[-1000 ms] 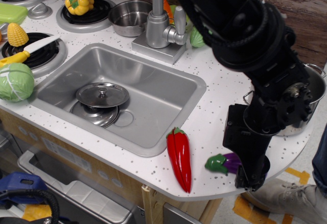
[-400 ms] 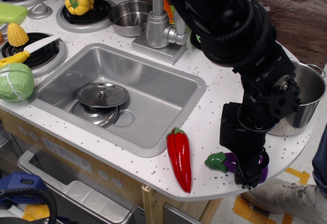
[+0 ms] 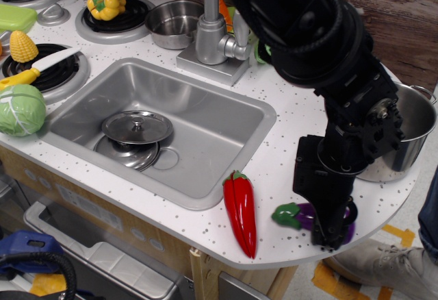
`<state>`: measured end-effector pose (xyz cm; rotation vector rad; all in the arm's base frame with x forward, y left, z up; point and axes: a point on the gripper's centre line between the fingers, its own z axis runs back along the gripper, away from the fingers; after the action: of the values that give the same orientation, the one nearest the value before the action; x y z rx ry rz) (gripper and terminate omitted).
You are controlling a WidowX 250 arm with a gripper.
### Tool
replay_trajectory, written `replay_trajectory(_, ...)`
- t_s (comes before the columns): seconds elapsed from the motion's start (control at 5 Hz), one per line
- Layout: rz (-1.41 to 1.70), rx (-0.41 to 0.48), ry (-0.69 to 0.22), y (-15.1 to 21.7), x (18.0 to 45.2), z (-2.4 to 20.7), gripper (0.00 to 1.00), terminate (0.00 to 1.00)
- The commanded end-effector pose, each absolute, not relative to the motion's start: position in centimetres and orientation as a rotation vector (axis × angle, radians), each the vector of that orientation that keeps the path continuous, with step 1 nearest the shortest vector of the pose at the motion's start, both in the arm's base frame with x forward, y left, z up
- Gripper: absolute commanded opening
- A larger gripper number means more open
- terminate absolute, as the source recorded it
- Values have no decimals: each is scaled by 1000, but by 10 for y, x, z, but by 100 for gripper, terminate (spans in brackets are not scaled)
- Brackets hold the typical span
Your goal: Put eggplant in pot or pan
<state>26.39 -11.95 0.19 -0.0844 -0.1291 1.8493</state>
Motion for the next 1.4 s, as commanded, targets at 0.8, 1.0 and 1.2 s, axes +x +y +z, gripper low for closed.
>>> replay_trajectory(0.8, 1774, -183, -458, -138, 341, 123, 0, 0)
replay_trajectory(1.0, 1737, -249, -457, -143, 367, 117, 0, 0)
replay_trajectory(1.2, 1694, -290, -474, -144, 385, 108, 0, 0)
